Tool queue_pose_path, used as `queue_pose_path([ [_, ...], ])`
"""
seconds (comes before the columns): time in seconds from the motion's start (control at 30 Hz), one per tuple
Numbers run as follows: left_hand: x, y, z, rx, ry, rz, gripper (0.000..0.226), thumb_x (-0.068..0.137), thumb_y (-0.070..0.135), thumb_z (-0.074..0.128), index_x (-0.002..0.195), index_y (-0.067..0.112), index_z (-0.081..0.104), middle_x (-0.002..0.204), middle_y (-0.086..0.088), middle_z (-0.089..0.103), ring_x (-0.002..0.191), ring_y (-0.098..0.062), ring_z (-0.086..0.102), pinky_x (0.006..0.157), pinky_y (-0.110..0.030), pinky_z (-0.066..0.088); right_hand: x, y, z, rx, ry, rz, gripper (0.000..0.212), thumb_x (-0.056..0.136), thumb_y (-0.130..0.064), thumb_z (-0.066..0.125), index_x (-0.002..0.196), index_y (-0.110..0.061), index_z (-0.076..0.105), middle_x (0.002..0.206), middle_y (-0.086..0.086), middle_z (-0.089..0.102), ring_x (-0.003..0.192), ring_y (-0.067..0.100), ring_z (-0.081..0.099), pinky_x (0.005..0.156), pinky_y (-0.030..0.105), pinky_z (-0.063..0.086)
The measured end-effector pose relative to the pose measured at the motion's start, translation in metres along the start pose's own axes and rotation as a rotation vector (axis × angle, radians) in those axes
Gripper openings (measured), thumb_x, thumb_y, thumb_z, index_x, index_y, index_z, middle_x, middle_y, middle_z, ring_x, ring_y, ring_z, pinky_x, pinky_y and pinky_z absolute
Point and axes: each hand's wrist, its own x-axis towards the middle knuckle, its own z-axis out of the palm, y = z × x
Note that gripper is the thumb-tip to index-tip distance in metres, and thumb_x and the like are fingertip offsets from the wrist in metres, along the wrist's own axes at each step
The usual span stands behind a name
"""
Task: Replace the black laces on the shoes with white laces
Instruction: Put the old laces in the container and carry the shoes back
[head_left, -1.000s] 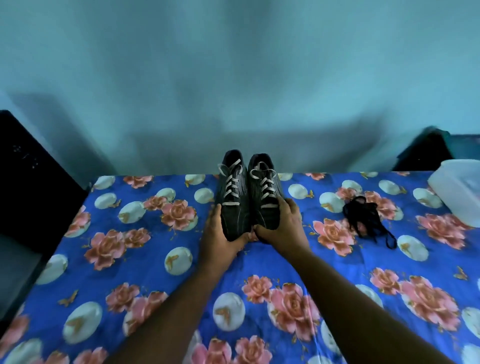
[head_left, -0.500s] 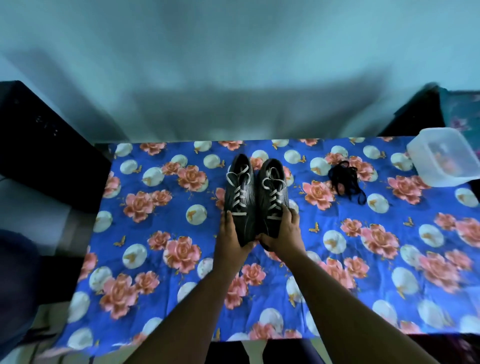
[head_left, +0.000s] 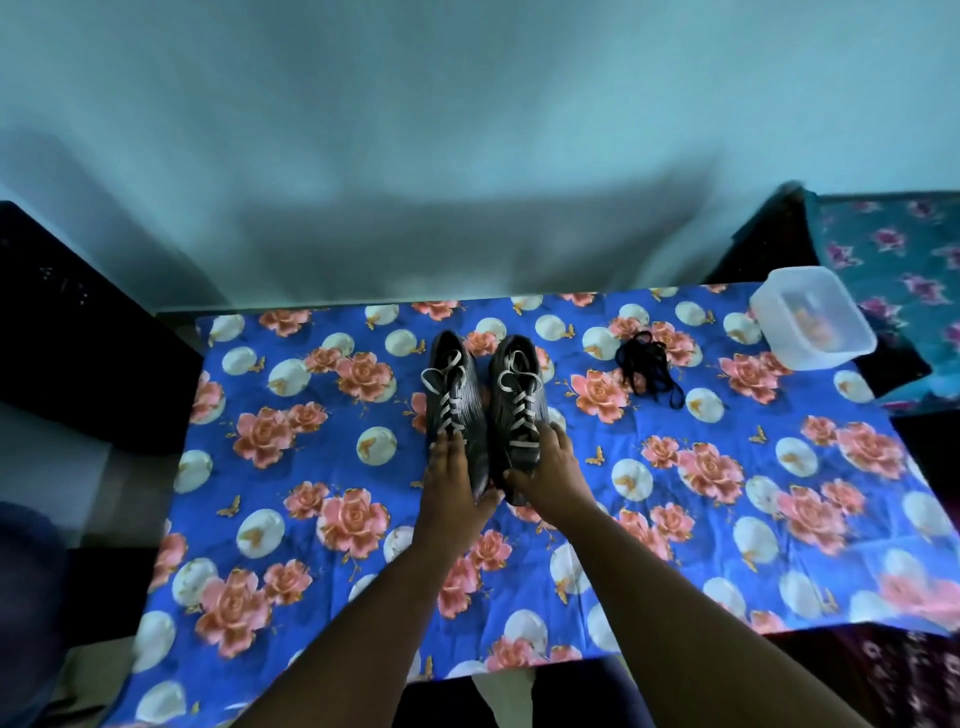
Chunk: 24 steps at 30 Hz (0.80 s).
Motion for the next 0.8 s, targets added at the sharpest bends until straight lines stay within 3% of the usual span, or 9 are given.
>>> queue_pose_path([
  [0.13, -0.005, 0.034, 0.006, 0.035, -0.086, 0.158, 0.101, 0.092, 0.044, 0.07, 0.162, 0.016, 0.002, 0.17, -0.005, -0.006, 0.157, -0.021, -0.006, 0.127, -0.038, 0.006, -0.008, 0.001, -0.031, -0.009, 0.005, -0.046, 0.076, 0.085, -0.023, 0.076, 0.149, -0.014, 0.037, 0.152, 0.007, 0.036, 0.135, 0.028, 0.045, 0.104, 0.035, 0.04],
  [0.23, 0.001, 0.068, 0.021, 0.131, -0.152, 0.197, 0.1, 0.092, 0.043, 0.07, 0.163, 0.016, 0.005, 0.17, -0.006, -0.006, 0.157, -0.021, -0.004, 0.123, -0.039, 0.005, -0.004, 0.021, -0.058, -0.045, -0.022, -0.047, 0.08, 0.088, -0.032, 0.075, 0.154, -0.017, 0.033, 0.157, 0.007, 0.032, 0.139, 0.028, 0.042, 0.11, 0.04, 0.039],
  [0.37, 0.017, 0.096, 0.055, 0.29, -0.216, 0.238, 0.097, 0.094, 0.045, 0.066, 0.162, 0.016, 0.004, 0.17, -0.011, -0.002, 0.158, -0.024, -0.001, 0.123, -0.031, 0.002, 0.013, 0.057, -0.095, -0.069, -0.044, -0.045, 0.076, 0.091, -0.035, 0.073, 0.154, -0.017, 0.034, 0.157, 0.007, 0.031, 0.139, 0.03, 0.042, 0.106, 0.041, 0.042],
  [0.57, 0.048, 0.143, 0.111, 0.439, -0.309, 0.118, 0.096, 0.096, 0.058, 0.057, 0.163, 0.02, -0.001, 0.17, -0.006, -0.011, 0.158, -0.024, -0.002, 0.123, -0.041, 0.008, 0.056, 0.125, -0.157, -0.191, -0.091, -0.064, 0.069, 0.094, -0.039, 0.068, 0.154, -0.021, 0.038, 0.158, 0.006, 0.035, 0.141, 0.031, 0.038, 0.11, 0.043, 0.04],
  [0.8, 0.098, 0.176, 0.148, 0.457, -0.278, 0.058, 0.095, 0.093, 0.054, 0.063, 0.162, 0.02, 0.008, 0.17, -0.009, 0.001, 0.157, -0.027, 0.004, 0.123, -0.049, 0.02, 0.109, 0.147, -0.197, -0.312, -0.044, -0.091, 0.067, 0.092, -0.038, 0.07, 0.149, -0.02, 0.039, 0.147, 0.007, 0.041, 0.13, 0.032, 0.048, 0.096, 0.045, 0.05],
])
